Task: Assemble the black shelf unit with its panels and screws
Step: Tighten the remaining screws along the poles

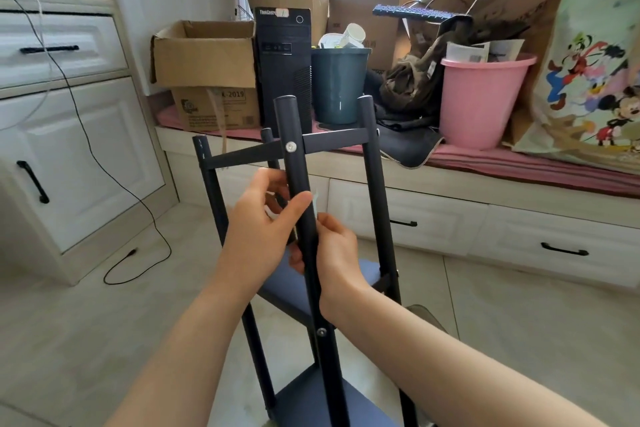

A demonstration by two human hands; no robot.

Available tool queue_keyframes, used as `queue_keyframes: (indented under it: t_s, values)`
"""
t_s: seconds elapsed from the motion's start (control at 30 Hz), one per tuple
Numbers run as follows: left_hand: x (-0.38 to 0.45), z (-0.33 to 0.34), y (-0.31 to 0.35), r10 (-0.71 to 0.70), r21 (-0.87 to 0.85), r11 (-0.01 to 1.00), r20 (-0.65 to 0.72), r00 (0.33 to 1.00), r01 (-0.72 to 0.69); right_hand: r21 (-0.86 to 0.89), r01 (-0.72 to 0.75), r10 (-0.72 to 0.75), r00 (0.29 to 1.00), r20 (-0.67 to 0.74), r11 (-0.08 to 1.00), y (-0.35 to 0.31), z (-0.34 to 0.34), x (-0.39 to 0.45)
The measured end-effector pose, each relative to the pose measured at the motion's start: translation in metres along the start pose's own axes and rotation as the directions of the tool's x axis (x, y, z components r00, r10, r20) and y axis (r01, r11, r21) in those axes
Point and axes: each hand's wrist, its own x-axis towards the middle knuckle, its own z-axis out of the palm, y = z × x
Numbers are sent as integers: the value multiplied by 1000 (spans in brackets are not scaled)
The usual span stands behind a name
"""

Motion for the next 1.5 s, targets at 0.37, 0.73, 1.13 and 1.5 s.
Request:
queue_keyframes:
  t_s: [0.37,0.73,1.13,1.5]
  values:
    - [17,-54,-46,-324,135,914,-321,890,381,-54,70,-64,992,111,996,-7,-3,-4]
    - [12,-119,-97,-545,95,701,-568,617,707,17,-19,16,989,150,1000,-1,-9,13]
    - [2,-105,-120,-665,-50,743,-167,728,667,-8,17,-15,991,135,1000,-4,-46,40]
    - [0,-95,-111,-546,-106,836,-56,836,539,-1,99,-98,994,42,995,-6,-84,54]
